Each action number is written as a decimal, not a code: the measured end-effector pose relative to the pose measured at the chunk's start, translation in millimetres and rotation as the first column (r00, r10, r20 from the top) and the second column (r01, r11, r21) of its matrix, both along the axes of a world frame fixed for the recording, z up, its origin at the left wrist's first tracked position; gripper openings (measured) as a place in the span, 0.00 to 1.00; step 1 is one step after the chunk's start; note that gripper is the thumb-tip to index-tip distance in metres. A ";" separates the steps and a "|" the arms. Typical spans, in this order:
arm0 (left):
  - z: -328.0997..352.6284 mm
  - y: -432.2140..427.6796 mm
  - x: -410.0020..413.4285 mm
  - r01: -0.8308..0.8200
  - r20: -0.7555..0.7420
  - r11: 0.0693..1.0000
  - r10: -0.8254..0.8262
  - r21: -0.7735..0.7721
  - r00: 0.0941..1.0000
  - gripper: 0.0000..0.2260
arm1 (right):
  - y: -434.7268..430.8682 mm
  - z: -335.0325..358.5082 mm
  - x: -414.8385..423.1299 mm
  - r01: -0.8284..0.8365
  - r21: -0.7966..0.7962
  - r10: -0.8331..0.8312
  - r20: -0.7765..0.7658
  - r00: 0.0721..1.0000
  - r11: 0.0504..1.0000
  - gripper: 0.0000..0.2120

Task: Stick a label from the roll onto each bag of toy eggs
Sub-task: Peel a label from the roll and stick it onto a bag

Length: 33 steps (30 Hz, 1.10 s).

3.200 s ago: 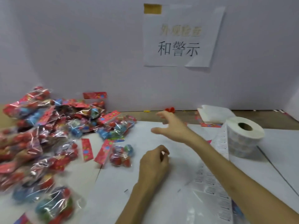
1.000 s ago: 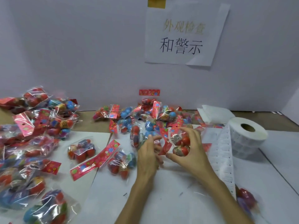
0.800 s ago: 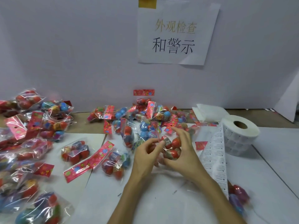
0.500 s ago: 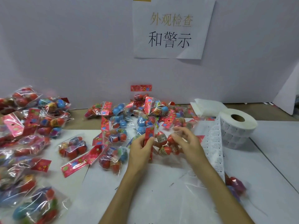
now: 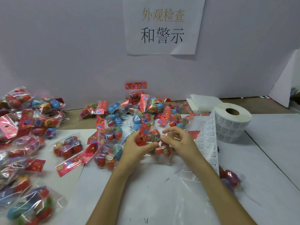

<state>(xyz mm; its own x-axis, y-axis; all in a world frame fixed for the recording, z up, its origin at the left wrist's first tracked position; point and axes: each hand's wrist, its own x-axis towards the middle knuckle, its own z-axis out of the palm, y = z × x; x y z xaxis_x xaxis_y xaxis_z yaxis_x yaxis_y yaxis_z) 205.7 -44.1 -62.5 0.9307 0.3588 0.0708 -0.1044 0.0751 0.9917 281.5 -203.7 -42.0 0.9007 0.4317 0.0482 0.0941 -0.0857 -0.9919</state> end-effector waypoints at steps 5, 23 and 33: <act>-4.0 -1.2 1.7 -0.024 0.012 0.999 0.024 0.039 1.000 0.10 | -5.5 3.3 -0.2 -0.013 0.029 0.013 -0.007 1.000 0.999 0.09; -3.6 2.6 4.2 0.124 0.023 0.991 -0.123 -0.047 0.992 0.11 | 10.2 -6.6 2.1 0.118 0.331 -0.040 -0.235 0.971 0.936 0.13; -6.2 8.7 5.1 0.090 0.021 0.985 -0.087 -0.147 0.996 0.10 | 10.6 -5.2 -4.1 -0.047 0.188 0.082 -0.185 0.979 0.981 0.16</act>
<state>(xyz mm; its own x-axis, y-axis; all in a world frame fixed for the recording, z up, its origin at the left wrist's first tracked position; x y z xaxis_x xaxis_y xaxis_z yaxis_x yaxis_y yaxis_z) 210.8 -35.5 -68.7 0.9586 0.2825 0.0370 -0.1051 0.2299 0.9675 277.5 -193.1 -47.2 0.8714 0.4891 -0.0394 -0.0994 0.0973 -0.9903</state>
